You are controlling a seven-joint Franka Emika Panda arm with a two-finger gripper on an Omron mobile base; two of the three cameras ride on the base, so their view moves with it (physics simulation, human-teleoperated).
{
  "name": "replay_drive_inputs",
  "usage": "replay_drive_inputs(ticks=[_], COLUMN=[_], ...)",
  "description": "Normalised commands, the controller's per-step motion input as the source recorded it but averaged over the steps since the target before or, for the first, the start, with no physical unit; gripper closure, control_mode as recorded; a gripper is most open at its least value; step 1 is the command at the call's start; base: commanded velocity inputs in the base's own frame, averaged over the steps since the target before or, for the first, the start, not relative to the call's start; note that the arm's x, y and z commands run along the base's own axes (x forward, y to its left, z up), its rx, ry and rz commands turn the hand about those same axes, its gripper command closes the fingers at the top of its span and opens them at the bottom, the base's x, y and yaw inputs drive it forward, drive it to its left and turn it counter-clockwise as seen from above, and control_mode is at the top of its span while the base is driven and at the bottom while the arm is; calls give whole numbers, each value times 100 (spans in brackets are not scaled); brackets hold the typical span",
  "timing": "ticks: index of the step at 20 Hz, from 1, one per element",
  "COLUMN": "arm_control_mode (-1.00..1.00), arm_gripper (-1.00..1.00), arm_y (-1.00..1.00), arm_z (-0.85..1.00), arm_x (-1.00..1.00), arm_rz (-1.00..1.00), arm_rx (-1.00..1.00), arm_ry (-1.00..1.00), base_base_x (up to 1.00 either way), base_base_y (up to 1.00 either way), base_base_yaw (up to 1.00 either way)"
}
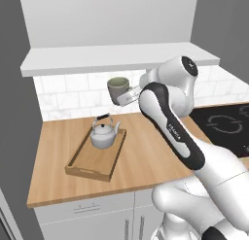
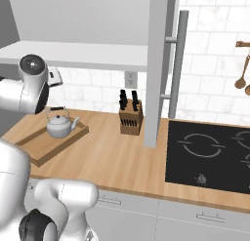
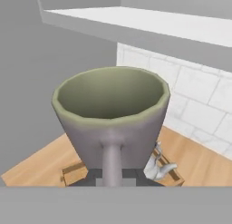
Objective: Pick the kettle from the counter and place it on the tray. Then pick the mug from the cabinet and place it on the tray. Then close the cabinet doors.
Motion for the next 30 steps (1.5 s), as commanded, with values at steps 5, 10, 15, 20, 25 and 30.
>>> replay_drive_inputs(ticks=[5, 10, 15, 20, 25, 30], arm_control_mode=[-100, -100, -100, -100, -100, -100], arm_gripper=[100, 100, 100, 100, 100, 100], arm_y=[11, 13, 14, 9, 6, 1], arm_z=[-62, -61, -53, -29, -34, -19], arm_x=[-4, -4, -2, 0, 0, 0], arm_rz=[5, 6, 5, 1, 0, 0], arm_rx=[-7, -7, -6, -4, -1, -3], arm_ry=[0, 0, 0, 0, 0, 4], base_base_x=[0, 0, 0, 0, 0, 0], base_base_y=[0, 0, 0, 0, 0, 0], base_base_yaw=[0, 0, 0, 0, 0, 0])
